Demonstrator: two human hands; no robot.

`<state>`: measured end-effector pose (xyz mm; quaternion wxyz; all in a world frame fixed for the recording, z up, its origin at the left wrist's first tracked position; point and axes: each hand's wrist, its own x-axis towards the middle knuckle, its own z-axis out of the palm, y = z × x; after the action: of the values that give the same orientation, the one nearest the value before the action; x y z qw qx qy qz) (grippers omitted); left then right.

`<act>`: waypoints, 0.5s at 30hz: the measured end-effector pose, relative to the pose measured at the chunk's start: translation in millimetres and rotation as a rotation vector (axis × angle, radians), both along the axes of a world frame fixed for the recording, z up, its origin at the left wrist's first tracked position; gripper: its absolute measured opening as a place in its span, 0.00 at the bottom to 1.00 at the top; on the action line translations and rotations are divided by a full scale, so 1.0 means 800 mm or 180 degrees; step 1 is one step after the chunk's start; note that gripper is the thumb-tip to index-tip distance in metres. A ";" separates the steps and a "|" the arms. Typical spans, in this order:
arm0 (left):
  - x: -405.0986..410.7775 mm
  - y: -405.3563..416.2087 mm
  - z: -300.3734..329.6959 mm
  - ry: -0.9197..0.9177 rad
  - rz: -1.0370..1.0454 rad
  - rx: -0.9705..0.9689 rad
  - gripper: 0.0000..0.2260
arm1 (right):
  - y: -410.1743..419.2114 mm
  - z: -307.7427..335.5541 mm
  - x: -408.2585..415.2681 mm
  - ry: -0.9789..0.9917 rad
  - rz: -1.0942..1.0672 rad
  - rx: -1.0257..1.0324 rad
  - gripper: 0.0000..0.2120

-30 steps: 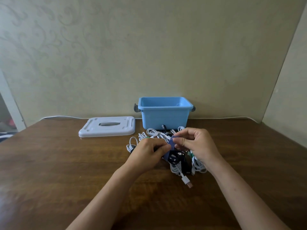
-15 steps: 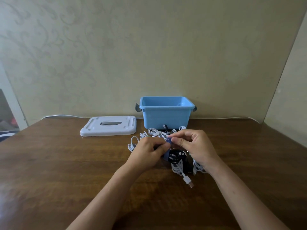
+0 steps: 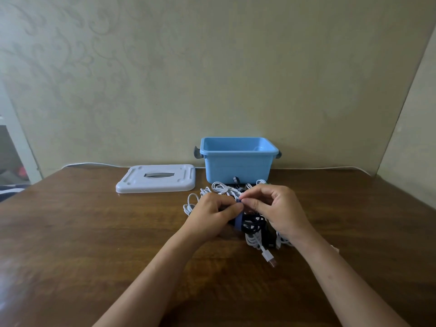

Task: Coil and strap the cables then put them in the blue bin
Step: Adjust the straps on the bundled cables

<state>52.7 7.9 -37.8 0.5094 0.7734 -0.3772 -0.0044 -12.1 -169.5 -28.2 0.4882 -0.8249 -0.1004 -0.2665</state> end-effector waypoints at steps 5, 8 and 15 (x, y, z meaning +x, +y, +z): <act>-0.001 0.002 0.001 -0.0062 0.0037 0.0058 0.14 | -0.003 0.002 0.001 0.0245 0.0116 0.0285 0.04; -0.003 0.002 0.003 -0.0022 -0.0047 0.0038 0.14 | -0.003 0.002 0.001 0.0304 0.0142 0.0275 0.04; -0.006 0.000 0.002 0.0071 -0.0088 0.0087 0.17 | -0.004 0.001 0.002 0.0490 0.0158 0.0232 0.05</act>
<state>47.9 8.3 -36.5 0.5029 0.7749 -0.3820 -0.0253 -10.8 -172.4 -27.5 0.5306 -0.8220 -0.0732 -0.1936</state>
